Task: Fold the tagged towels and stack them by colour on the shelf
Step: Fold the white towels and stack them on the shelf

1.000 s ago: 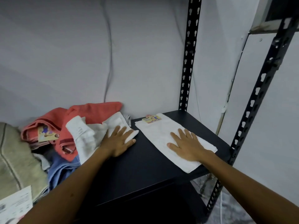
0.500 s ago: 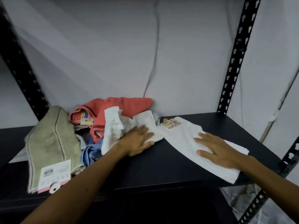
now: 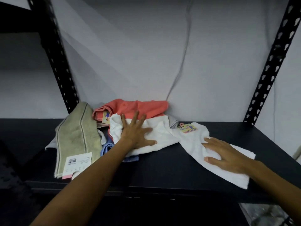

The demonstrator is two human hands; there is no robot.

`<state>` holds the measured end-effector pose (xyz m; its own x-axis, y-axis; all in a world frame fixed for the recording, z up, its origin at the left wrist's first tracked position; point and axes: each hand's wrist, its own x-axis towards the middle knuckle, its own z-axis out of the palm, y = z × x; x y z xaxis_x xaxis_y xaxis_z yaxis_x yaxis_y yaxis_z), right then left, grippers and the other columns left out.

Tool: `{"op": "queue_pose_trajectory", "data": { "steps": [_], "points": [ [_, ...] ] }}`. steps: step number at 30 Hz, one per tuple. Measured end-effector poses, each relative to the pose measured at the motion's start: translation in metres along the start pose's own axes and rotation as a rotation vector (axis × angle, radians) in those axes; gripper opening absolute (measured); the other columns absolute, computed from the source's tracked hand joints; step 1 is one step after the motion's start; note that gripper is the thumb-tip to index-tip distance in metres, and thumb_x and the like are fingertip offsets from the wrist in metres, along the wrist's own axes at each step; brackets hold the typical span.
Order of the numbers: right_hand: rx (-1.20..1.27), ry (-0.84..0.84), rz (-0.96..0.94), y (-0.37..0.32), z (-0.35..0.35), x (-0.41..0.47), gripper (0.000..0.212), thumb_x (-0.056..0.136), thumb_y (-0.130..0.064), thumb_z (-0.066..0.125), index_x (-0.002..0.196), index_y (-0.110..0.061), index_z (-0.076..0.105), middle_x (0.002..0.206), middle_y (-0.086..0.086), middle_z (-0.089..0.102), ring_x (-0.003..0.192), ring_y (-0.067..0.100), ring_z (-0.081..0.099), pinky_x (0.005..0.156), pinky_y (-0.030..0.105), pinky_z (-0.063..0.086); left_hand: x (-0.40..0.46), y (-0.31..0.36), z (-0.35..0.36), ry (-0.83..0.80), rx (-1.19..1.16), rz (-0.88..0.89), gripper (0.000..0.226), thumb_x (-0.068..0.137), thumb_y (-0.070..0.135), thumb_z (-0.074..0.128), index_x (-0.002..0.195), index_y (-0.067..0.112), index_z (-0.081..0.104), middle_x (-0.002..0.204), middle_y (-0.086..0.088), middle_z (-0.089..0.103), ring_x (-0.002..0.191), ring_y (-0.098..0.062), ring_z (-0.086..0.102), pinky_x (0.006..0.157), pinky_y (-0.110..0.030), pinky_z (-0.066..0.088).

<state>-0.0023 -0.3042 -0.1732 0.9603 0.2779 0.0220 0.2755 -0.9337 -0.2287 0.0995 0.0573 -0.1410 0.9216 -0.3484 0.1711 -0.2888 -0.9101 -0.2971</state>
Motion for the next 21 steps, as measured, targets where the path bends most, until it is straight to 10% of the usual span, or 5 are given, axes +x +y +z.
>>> {"op": "queue_pose_trajectory", "data": {
  "steps": [13,21],
  "points": [
    [0.009,-0.030,-0.110,-0.022,0.000,0.005,0.098,0.068,-0.096,0.012,0.149,-0.042,0.027,0.162,-0.015,0.011,0.150,0.006,0.000,0.121,0.031,0.005,-0.019,-0.039,-0.003,-0.100,-0.004,-0.048,0.072,0.076,0.089,0.029,0.140,0.056,0.038,0.165,0.001,-0.007,0.148,-0.033,-0.022,0.101,-0.078,-0.016],
    [-0.012,-0.038,0.056,-0.013,-0.013,-0.027,0.056,0.100,-0.054,0.035,0.152,-0.038,0.024,0.164,-0.008,0.008,0.150,0.006,-0.005,0.117,0.029,-0.005,0.029,0.069,-0.030,0.220,-0.265,0.272,0.038,0.097,0.034,0.045,0.133,0.027,0.053,0.152,-0.002,0.037,0.149,-0.020,0.014,0.116,-0.054,0.013]
  ]
}}
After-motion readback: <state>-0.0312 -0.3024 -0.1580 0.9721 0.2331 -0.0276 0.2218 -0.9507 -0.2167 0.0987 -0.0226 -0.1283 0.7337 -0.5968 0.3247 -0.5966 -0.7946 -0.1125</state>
